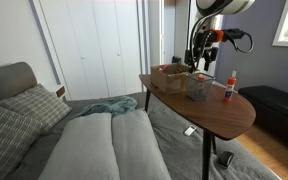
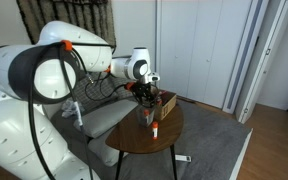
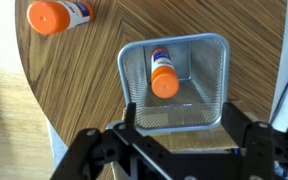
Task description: Pick up the paper glue stick on the left and put in the desktop pen and pencil basket
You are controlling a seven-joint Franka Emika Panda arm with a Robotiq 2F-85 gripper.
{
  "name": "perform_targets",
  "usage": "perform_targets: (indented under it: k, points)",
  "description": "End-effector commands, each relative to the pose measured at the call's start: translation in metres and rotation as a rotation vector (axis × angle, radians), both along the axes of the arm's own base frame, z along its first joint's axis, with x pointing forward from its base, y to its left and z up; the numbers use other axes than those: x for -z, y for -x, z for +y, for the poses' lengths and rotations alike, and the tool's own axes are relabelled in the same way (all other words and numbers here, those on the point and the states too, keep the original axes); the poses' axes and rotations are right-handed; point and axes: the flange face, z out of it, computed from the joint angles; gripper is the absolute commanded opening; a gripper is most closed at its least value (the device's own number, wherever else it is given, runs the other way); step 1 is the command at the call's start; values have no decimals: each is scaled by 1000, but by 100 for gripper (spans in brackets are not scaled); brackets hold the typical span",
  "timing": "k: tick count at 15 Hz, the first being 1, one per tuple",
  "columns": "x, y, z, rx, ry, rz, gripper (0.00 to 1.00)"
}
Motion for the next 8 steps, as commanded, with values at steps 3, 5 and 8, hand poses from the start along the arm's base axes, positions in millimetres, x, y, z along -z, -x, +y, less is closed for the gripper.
perform_targets:
  k: [3, 5, 8]
  points:
    - [-56, 33, -9, 35, -28, -44, 100]
    - [-70, 52, -16, 44, -25, -46, 100]
    - [-92, 77, -24, 52, -26, -56, 100]
